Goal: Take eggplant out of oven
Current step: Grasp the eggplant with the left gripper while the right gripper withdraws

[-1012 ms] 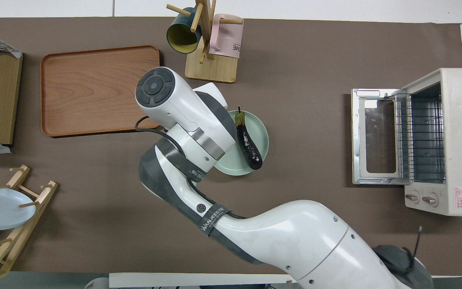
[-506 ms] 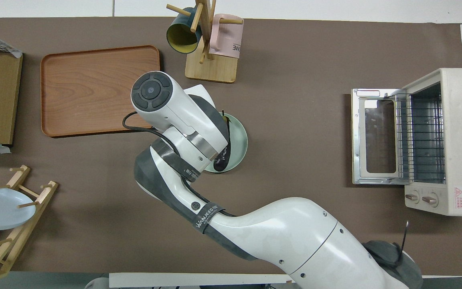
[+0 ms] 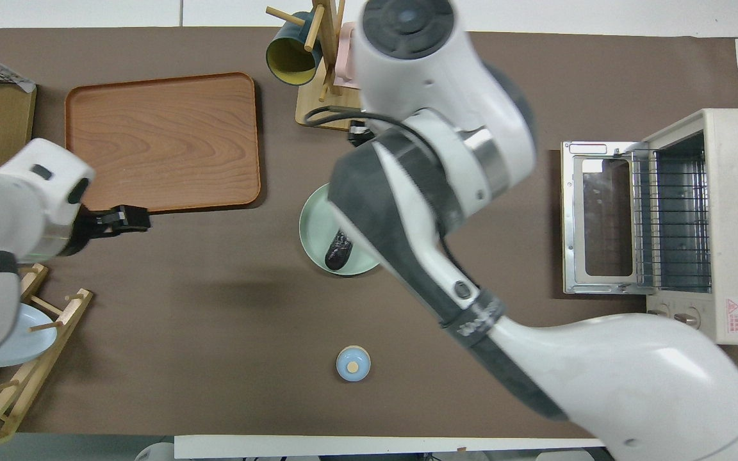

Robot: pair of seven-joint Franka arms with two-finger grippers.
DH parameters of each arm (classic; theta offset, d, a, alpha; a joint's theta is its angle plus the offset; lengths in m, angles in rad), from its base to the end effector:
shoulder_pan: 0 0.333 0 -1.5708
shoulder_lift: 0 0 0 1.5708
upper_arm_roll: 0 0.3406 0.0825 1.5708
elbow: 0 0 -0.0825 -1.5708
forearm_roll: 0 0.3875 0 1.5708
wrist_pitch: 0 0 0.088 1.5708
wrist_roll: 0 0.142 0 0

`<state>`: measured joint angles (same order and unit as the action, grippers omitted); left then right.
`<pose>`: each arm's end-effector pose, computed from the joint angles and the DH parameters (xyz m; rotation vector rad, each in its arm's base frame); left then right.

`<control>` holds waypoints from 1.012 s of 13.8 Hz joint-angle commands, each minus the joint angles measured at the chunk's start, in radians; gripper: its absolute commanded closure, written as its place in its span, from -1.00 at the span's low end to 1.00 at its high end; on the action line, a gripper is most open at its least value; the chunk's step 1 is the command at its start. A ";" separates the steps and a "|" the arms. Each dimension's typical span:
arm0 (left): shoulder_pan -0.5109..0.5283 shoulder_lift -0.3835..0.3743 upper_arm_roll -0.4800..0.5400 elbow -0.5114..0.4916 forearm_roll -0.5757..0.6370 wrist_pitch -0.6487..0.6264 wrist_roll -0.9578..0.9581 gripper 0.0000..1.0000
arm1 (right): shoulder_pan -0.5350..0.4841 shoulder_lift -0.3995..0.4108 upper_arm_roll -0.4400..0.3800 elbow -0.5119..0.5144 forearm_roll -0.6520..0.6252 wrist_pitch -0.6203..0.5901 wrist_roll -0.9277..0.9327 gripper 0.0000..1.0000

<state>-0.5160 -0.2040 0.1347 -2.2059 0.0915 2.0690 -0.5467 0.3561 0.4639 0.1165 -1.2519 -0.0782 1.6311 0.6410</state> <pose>0.4640 -0.1756 0.4597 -3.1138 -0.1909 -0.1300 0.6324 0.2932 0.4789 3.0645 -0.2620 -0.0863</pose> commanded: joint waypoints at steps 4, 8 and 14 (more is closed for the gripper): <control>-0.312 0.357 0.011 0.145 0.005 0.325 -0.441 -1.00 | -0.184 -0.234 0.014 -0.662 0.000 0.404 -0.174 1.00; -0.398 0.530 0.013 0.250 0.005 0.401 -0.544 -1.00 | -0.196 -0.169 0.014 -0.676 -0.110 0.437 -0.196 1.00; -0.418 0.548 0.009 0.238 0.005 0.339 -0.561 0.93 | -0.249 -0.183 0.015 -0.765 -0.230 0.458 -0.221 0.99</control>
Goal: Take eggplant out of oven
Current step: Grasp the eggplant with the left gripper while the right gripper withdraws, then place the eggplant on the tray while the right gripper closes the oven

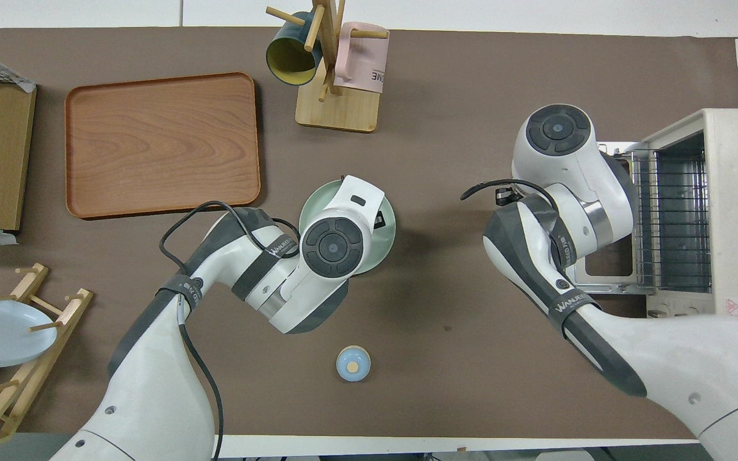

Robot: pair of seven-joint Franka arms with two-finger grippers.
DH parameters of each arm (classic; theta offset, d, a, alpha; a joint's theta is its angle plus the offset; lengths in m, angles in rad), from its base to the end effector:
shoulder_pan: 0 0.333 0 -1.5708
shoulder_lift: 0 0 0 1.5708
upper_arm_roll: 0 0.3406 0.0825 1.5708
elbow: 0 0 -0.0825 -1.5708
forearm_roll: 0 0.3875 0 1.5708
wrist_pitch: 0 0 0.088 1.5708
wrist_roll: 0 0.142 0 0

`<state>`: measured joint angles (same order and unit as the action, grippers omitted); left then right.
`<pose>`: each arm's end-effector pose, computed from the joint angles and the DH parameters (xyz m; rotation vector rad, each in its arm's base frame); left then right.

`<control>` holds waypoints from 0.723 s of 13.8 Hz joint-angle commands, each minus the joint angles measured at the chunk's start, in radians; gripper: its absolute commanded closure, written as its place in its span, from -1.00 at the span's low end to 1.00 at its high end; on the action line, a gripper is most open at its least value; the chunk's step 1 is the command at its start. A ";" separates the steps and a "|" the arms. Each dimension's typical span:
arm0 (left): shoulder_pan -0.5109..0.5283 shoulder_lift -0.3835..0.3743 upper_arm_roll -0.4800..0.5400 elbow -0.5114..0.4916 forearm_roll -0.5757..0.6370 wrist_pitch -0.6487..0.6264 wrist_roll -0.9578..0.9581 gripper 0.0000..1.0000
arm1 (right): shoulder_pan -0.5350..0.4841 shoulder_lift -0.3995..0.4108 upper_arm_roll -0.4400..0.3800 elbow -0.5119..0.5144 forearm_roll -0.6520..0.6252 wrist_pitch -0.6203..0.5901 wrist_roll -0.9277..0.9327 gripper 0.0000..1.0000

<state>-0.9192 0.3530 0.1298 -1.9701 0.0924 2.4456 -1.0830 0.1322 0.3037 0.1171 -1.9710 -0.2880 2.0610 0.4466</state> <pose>0.4495 -0.4546 0.2913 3.0777 0.3331 0.2487 0.5756 0.1202 0.2910 2.8737 -0.0516 -0.1821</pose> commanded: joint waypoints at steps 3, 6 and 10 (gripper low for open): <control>0.022 -0.043 0.028 0.084 0.003 -0.217 -0.012 1.00 | -0.048 -0.026 0.015 -0.069 -0.060 0.033 -0.065 0.99; 0.194 -0.106 0.039 0.106 0.007 -0.336 0.211 1.00 | -0.060 -0.037 0.015 -0.098 -0.092 0.036 -0.068 0.99; 0.489 -0.071 0.036 0.096 -0.016 -0.179 0.669 0.98 | -0.060 -0.035 0.015 -0.077 -0.189 -0.005 -0.083 0.98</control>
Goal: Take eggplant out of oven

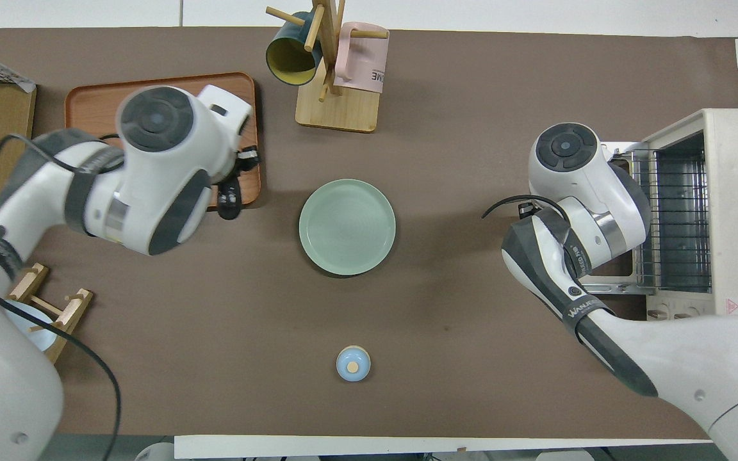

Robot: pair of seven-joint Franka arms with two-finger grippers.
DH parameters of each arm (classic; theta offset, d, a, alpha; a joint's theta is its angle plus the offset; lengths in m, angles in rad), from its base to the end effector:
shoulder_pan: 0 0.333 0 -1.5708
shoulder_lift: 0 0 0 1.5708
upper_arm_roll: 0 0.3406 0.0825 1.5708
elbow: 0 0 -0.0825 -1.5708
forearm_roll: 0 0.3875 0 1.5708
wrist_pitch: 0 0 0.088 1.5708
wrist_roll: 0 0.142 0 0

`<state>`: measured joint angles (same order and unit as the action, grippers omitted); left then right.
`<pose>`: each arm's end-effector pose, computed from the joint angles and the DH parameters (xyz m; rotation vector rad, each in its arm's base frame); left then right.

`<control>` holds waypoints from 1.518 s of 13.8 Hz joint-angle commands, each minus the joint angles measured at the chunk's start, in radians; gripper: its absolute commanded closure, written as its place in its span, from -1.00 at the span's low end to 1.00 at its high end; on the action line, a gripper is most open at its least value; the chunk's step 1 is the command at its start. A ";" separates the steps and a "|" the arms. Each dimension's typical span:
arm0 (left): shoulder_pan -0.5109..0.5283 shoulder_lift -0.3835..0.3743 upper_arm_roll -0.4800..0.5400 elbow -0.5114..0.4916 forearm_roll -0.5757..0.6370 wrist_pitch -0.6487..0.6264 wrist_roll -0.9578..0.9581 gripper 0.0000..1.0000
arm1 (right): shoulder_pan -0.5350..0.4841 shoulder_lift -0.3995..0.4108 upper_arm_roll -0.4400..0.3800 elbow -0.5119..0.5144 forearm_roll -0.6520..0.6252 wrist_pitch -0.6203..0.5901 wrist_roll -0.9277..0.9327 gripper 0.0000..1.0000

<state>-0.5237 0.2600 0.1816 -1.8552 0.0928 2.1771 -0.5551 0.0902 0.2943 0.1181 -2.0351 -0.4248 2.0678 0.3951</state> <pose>0.6012 -0.2138 0.3776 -3.0440 -0.2365 -0.1721 0.5640 0.0834 0.2737 2.7623 0.0906 -0.2072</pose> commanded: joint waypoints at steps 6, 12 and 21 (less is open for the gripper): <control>0.215 0.191 -0.013 0.048 -0.093 0.314 0.356 0.86 | -0.064 -0.062 0.015 0.194 -0.075 -0.265 -0.280 0.98; 0.223 0.060 -0.007 0.048 -0.093 0.054 0.351 -1.00 | -0.202 -0.190 0.017 0.205 0.065 -0.302 -0.464 0.04; 0.289 -0.346 -0.005 0.181 -0.094 -0.600 0.570 -1.00 | -0.230 -0.314 0.020 0.481 0.409 -0.618 -0.435 -1.00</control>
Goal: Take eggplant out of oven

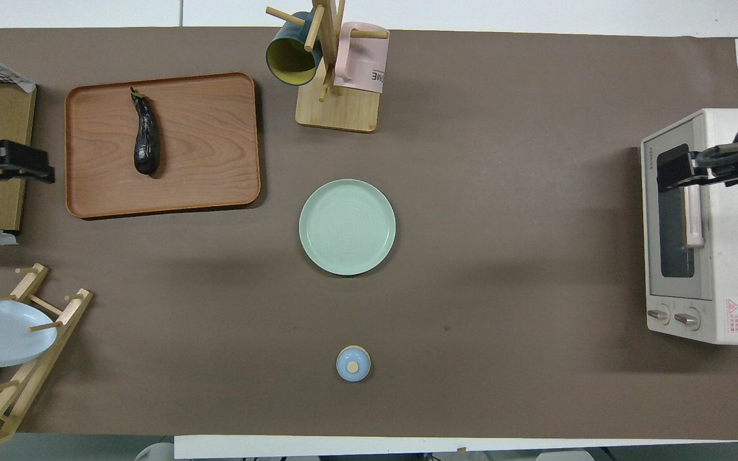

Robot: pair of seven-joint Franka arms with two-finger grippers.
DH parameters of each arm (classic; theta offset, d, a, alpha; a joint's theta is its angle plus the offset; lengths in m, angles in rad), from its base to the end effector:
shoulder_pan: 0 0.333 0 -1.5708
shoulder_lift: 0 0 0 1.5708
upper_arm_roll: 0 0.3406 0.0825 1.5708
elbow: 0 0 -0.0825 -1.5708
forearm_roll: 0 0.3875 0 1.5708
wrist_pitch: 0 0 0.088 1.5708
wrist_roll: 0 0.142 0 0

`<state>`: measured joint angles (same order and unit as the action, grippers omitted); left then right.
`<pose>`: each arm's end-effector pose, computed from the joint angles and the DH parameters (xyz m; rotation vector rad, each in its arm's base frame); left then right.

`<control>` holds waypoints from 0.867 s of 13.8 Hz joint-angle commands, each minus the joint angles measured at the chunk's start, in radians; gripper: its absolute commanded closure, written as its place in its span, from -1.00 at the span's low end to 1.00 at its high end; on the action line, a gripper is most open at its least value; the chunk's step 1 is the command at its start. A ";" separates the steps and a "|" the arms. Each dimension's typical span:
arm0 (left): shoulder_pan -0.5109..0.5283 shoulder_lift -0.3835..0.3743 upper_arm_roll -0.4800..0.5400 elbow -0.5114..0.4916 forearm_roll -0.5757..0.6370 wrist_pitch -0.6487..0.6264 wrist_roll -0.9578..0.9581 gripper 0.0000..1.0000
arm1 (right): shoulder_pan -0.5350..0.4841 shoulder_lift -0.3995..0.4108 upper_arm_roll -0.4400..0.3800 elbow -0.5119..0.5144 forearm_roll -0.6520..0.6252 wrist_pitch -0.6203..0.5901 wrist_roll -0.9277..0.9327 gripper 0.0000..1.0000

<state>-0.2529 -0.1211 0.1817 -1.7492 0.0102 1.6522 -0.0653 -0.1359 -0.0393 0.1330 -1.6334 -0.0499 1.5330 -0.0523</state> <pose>0.5234 -0.0308 0.6003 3.1282 -0.0120 0.0333 0.5376 -0.0074 0.6029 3.0858 0.0753 -0.0972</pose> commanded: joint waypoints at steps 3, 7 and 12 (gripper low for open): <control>0.018 0.050 -0.001 0.093 -0.009 -0.081 0.084 -1.00 | -0.022 0.022 -0.004 0.139 0.050 -0.160 0.005 -1.00; 0.017 0.046 -0.001 0.085 -0.007 -0.081 0.082 -1.00 | -0.033 0.019 -0.004 0.133 0.047 -0.159 0.008 -1.00; 0.017 0.043 -0.001 0.080 -0.006 -0.094 0.078 -1.00 | -0.031 0.019 -0.004 0.132 0.047 -0.159 0.011 -1.00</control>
<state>-0.2419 -0.0830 0.1821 -1.6914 0.0102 1.5929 0.0005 -0.1539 -0.0295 0.1213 -1.5224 -0.0233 1.3897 -0.0509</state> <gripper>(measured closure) 0.000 0.000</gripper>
